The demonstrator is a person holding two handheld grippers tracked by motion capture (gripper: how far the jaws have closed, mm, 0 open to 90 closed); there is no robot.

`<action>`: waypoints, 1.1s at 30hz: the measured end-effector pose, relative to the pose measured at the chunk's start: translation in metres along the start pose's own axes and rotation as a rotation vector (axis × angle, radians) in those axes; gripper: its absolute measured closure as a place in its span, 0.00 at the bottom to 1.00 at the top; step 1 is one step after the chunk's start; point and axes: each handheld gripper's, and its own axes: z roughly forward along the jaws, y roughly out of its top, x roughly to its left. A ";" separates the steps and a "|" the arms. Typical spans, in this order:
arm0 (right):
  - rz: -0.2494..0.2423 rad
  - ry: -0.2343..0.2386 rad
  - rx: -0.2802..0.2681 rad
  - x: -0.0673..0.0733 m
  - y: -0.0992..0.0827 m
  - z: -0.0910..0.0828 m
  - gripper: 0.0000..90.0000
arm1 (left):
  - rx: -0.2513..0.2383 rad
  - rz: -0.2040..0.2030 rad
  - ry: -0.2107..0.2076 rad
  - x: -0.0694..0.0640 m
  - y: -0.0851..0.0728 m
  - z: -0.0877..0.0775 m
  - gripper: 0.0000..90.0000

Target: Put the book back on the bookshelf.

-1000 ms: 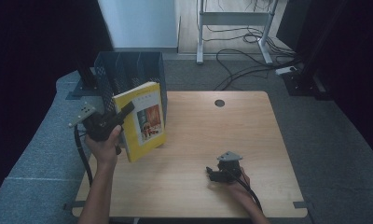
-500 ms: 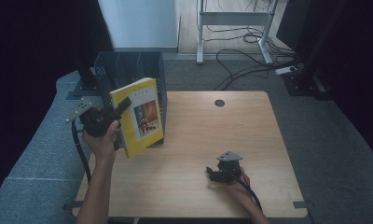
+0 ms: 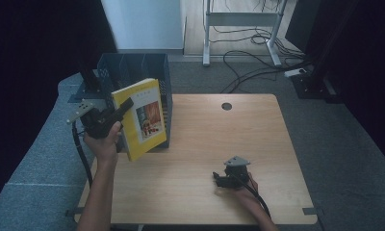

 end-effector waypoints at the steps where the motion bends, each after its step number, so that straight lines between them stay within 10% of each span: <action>1: 0.000 0.000 0.000 0.000 0.000 0.000 0.22 | -0.001 0.001 0.002 0.000 0.001 0.000 0.84; 33: 0.001 0.000 0.000 0.000 0.000 0.000 0.22 | 0.013 -0.004 0.093 0.012 0.000 0.015 0.84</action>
